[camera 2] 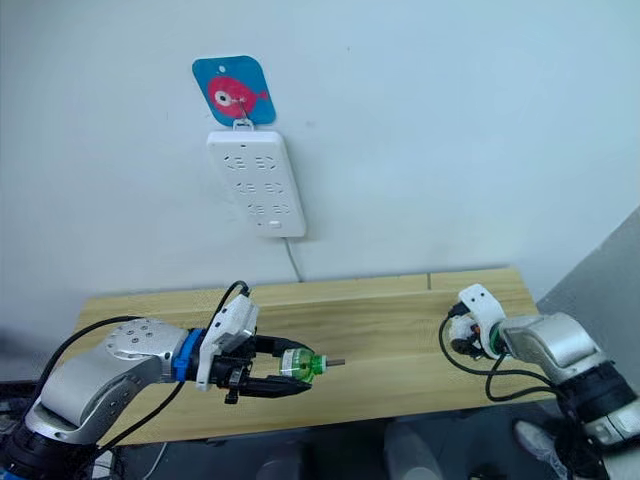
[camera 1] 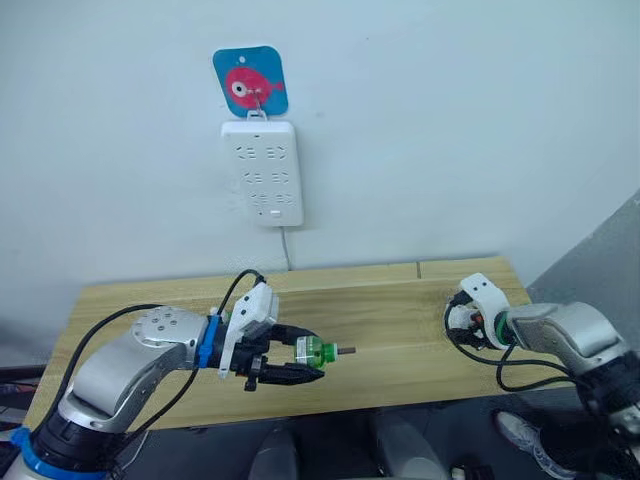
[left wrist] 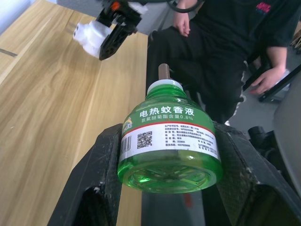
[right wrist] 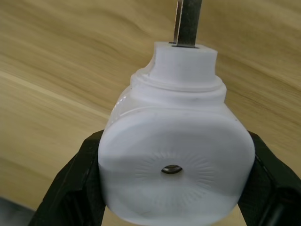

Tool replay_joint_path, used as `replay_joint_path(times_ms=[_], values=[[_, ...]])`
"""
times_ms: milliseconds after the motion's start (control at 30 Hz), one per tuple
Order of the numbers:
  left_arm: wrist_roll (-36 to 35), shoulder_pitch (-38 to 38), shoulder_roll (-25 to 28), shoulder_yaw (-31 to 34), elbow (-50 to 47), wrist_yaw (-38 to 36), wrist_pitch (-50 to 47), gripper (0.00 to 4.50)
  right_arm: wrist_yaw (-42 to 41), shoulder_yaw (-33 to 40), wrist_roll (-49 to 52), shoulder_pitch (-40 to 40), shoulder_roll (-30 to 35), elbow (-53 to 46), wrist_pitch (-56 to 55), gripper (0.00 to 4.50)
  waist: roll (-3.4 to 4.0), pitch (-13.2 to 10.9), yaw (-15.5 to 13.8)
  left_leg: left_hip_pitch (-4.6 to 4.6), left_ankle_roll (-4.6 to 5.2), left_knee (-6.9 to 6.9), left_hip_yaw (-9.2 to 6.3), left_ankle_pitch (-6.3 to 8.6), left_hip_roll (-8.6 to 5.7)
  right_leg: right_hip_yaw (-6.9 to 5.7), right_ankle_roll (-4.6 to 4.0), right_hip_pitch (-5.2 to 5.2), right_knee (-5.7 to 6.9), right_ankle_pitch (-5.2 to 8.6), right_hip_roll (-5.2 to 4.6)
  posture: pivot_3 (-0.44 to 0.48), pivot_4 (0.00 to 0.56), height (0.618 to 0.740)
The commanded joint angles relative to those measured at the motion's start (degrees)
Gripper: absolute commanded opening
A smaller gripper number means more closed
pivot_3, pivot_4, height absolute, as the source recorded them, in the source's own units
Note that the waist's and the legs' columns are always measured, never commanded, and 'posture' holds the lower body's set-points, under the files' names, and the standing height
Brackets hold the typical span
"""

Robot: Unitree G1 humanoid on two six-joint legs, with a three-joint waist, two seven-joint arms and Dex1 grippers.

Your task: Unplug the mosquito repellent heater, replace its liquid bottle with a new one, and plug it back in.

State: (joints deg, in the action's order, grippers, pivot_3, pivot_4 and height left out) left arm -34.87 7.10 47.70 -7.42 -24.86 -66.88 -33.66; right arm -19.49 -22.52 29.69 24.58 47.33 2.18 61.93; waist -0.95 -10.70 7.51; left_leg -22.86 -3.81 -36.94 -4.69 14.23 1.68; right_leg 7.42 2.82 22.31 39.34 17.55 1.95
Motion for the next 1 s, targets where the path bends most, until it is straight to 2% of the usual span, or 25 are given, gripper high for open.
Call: replay_joint_path(times_ms=[33, 300, 433, 500, 567, 700, 767, 833, 933, 1000], values=[[1.67, -0.28, -1.07, -0.14, -1.56, 0.76, 2.8, 2.29, -2.58, -0.22, -4.78, 2.72, -2.34, 4.79, -0.6, 3.05, 0.0, -0.11, -0.47, -0.01, 0.01, 0.01, -0.03, 0.0, 0.0, -0.03, -0.04, 0.0, -0.01, -0.02, 0.0, -0.057, 0.185, 0.74], [3.76, -0.5, -3.0, -1.0, -1.3, 1.57, 4.84, 2.29, -6.72, 1.15, -10.36, 5.62, -6.53, 12.28, 0.04, 3.05, 0.05, -0.34, -1.44, -0.06, 0.03, 0.02, -0.06, 0.03, -0.02, -0.09, -0.25, -0.01, -0.1, -0.15, -0.03, -0.049, 0.191, 0.74], [4.31, -0.42, -3.45, -1.18, -0.77, 1.45, 5.48, 2.29, -7.28, 3.68, -11.45, 5.5, -7.53, 12.15, 1.11, 4.42, 0.05, -0.37, -1.54, -0.06, 0.03, 0.01, -0.07, 0.03, -0.02, -0.1, -0.25, -0.02, -0.1, -0.15, -0.04, -0.06, 0.189, 0.74], [4.69, -0.24, -3.76, -1.28, -0.17, 1.34, 5.99, 2.29, -7.04, 5.84, -11.26, 4.84, -7.49, 9.84, 2.13, 4.5, 0.06, -0.38, -1.5, -0.05, 0.03, 0.01, -0.06, 0.03, -0.02, -0.1, -0.25, -0.02, -0.1, -0.15, -0.03, -0.06, 0.189, 0.74], [5.24, -0.08, -4.21, -1.27, 0.63, 1.36, 6.7, 2.29, -7.07, 8.86, -9.74, 3.14, -6.54, 4.74, 5.5, 4.5, 0.08, -0.38, -1.48, -0.06, 0.03, 0.01, -0.06, 0.03, -0.03, -0.1, -0.25, -0.02, -0.1, -0.15, -0.03, -0.068, 0.183, 0.74], [5.98, 0.22, -6.34, -0.16, 2.85, 2.9, 8.51, 2.29, -7.42, 17.79, -6.64, -4.36, -2.91, -11.91, 10.79, 4.5, 0.11, -0.4, -1.84, -0.09, 0.03, 0.06, -0.15, 0.03, -0.04, -0.18, -0.25, -0.02, -0.1, -0.15, -0.06, -0.089, 0.176, 0.74], [6.21, 0.23, -8.5, 0.63, 4.26, 4.46, 10.24, 2.29, -8.79, 24.89, -1.96, -8.32, -3.85, -22.19, 13.27, 4.5, 0.13, -0.4, -2.02, -0.12, 0.03, 0.06, -0.18, 0.03, -0.04, -0.22, -0.24, -0.01, -0.13, -0.14, -0.06, -0.102, 0.175, 0.74], [6.39, 0.18, -9.4, 0.97, 4.87, 4.91, 11.05, 2.29, -8.99, 27.85, -0.18, -9.91, -4.76, -26.37, 14.6, 4.5, 0.11, -0.4, -1.97, -0.12, 0.02, 0.06, -0.19, 0.03, -0.03, -0.23, -0.19, -0.03, -0.14, -0.11, -0.06, -0.102, 0.175, 0.74], [5.59, 0.01, -16.47, 3.86, 6.65, 12.15, 13.51, 2.29, -11.21, 35.66, 8.71, -12.2, -10.94, -37.59, 13.75, 4.5, 0.15, -0.36, -1.49, -0.07, 0.02, 0.0, -0.14, 0.03, 0.0, -0.18, 0.0, -0.07, -0.19, -0.02, -0.03, -0.168, 0.161, 0.74], [7.44, -1.13, -19.26, 3.98, 6.36, 13.41, 17.78, 2.29, -11.42, 39.07, 12.83, -13.42, -14.87, -42.06, 12.51, 4.5, 0.14, -0.36, -1.12, -0.08, 0.02, -0.05, -0.14, 0.02, 0.0, -0.18, 0.06, -0.12, -0.2, -0.03, -0.04, -0.187, 0.156, 0.74]])
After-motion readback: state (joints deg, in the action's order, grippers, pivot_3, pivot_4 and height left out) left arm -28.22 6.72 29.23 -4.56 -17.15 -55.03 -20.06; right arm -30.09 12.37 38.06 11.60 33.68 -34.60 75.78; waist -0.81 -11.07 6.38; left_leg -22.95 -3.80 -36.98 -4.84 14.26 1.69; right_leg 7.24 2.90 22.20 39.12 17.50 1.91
